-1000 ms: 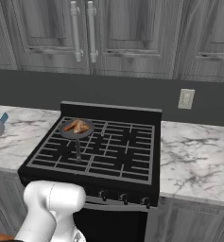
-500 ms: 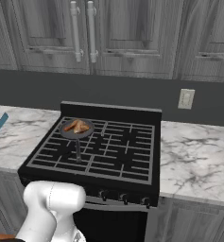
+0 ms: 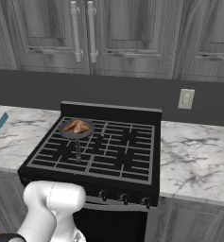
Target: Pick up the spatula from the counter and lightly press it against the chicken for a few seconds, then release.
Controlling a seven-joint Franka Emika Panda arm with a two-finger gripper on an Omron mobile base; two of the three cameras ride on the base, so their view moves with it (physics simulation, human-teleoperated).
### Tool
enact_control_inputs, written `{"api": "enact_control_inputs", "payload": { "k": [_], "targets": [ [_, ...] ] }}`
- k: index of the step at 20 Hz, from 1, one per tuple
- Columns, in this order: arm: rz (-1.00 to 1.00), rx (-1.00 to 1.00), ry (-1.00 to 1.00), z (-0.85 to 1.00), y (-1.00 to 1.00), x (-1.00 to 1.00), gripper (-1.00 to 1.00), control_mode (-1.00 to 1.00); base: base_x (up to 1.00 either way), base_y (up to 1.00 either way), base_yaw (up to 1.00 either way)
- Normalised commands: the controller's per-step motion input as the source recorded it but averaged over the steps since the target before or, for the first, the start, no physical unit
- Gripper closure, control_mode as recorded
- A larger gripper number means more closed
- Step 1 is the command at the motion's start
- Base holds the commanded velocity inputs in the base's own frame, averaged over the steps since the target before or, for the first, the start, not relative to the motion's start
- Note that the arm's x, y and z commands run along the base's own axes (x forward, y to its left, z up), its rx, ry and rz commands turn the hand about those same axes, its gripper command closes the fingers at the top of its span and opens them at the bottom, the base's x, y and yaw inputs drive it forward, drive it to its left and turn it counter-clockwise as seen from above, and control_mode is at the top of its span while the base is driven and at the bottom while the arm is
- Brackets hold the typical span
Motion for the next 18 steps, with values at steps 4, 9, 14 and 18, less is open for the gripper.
{"api": "enact_control_inputs", "payload": {
  "k": [4,9,14,18],
  "targets": [
    [0.00,0.02,0.00,-0.04,0.32,0.01,-1.00,-1.00,0.00,0.00,0.00],
    [0.00,0.04,0.00,-0.14,0.31,0.12,-1.00,-1.00,0.00,0.00,0.00],
    [0.00,0.01,0.00,-0.14,0.31,0.13,-1.00,-1.00,0.00,0.00,0.00],
    [0.00,0.02,0.00,-0.11,0.19,0.14,-1.00,-1.00,0.00,0.00,0.00]
  ]
}}
